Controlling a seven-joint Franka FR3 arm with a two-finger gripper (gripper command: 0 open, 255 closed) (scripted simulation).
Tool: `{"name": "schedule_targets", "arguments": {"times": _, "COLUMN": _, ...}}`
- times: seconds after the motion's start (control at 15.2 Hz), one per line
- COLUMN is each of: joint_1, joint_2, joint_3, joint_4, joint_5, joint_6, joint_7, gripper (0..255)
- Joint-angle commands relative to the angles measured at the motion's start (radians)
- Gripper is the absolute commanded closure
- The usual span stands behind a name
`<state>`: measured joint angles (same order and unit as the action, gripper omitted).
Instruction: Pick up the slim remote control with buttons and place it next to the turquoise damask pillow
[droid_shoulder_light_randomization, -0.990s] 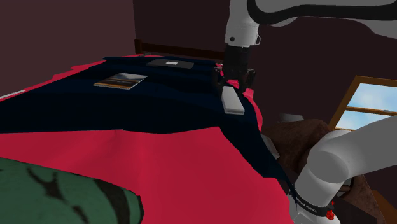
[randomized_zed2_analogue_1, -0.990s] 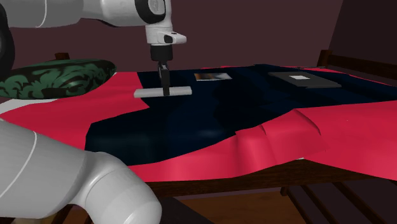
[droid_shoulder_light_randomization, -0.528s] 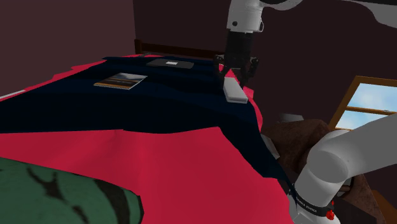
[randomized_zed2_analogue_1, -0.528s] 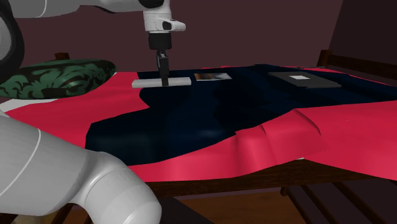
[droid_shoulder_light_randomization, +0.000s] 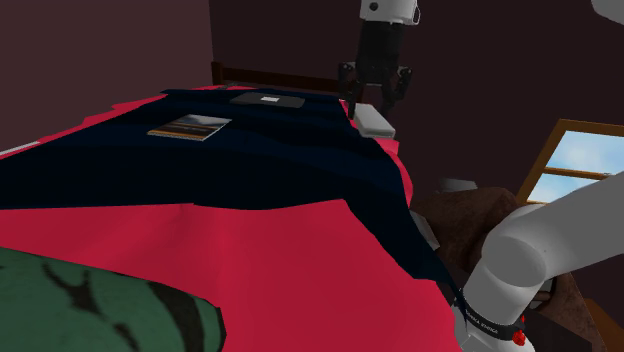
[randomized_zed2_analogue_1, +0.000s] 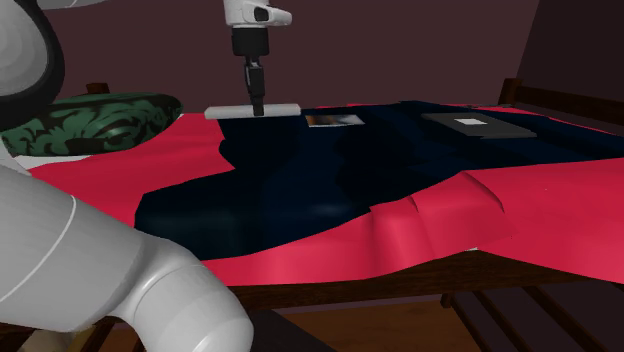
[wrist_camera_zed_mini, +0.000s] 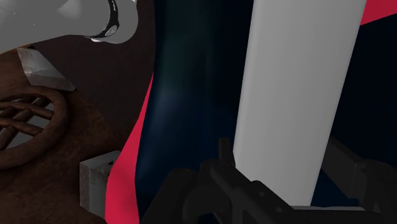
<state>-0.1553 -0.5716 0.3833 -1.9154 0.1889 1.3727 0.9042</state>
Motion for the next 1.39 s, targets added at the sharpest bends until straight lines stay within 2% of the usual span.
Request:
{"name": "schedule_targets", "arguments": {"times": 0.0, "joint_1": -0.003, "joint_2": 0.012, "joint_3": -0.001, "joint_4": 0.038, "joint_5": -0.004, "joint_6": -0.026, "joint_7": 0.003, "gripper": 255}}
{"name": "schedule_targets", "arguments": {"times": 0.53, "joint_1": -0.013, "joint_2": 0.069, "joint_3": 0.0, "joint_4": 0.189, "joint_5": -0.018, "joint_6": -0.121, "joint_7": 0.017, "gripper": 255}}
{"name": "schedule_targets", "arguments": {"times": 0.99, "joint_1": 0.004, "joint_2": 0.17, "joint_3": 0.175, "joint_4": 0.306, "joint_5": 0.013, "joint_6": -0.115, "joint_7": 0.223, "gripper": 255}}
{"name": "schedule_targets", "arguments": {"times": 1.32, "joint_1": 0.01, "joint_2": 0.296, "joint_3": 0.331, "joint_4": 0.431, "joint_5": -0.015, "joint_6": -0.109, "joint_7": 0.393, "gripper": 255}}
